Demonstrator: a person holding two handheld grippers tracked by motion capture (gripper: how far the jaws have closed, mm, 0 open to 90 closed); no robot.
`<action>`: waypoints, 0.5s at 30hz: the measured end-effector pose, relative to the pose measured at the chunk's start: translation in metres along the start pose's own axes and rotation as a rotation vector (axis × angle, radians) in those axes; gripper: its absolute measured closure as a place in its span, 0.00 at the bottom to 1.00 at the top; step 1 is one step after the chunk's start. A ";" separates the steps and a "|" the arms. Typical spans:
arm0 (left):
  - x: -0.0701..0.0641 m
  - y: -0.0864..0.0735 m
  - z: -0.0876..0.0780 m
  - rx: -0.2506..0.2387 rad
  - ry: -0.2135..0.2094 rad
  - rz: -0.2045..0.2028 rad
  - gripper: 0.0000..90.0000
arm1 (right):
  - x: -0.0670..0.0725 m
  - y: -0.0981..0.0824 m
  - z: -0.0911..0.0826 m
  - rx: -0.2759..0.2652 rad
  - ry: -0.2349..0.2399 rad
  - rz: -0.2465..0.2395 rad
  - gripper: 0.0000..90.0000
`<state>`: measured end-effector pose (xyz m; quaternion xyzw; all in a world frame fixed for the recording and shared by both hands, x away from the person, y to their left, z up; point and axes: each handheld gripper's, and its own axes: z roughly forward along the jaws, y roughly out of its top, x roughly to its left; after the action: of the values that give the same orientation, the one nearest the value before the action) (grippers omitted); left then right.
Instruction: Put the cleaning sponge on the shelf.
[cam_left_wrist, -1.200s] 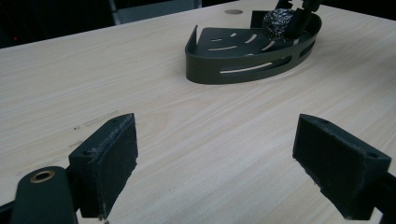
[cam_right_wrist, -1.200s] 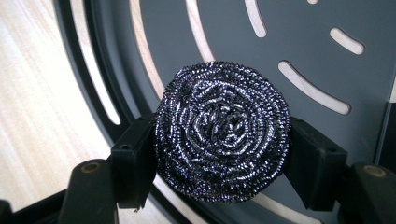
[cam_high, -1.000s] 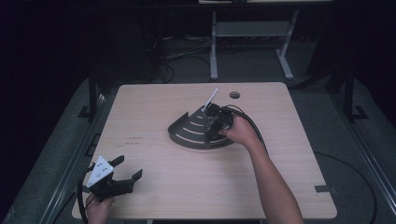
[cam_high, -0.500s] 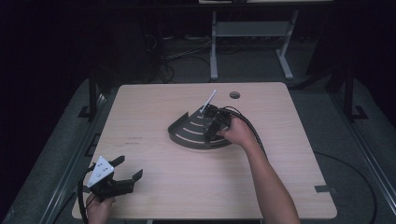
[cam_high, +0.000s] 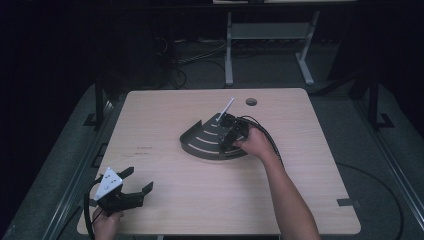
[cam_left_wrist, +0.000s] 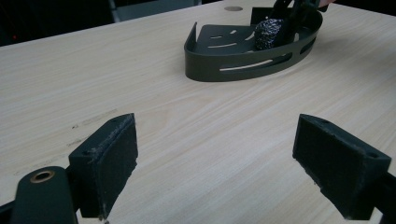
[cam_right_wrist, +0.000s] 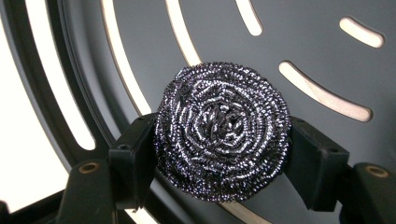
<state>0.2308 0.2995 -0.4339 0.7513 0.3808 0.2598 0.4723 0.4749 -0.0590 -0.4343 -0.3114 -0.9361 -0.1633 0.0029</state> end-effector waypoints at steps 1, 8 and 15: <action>0.000 0.000 0.000 0.000 -0.001 0.000 0.15 | -0.001 0.000 0.000 -0.003 0.000 0.003 0.34; 0.000 0.000 0.001 0.006 -0.002 0.002 0.15 | -0.001 0.000 0.001 -0.004 0.000 0.004 0.33; 0.000 0.001 0.002 0.005 -0.002 -0.002 0.15 | -0.001 -0.001 -0.003 -0.016 -0.003 -0.002 0.28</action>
<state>0.2328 0.2986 -0.4344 0.7522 0.3819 0.2578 0.4711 0.4752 -0.0612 -0.4319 -0.3106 -0.9352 -0.1702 -0.0010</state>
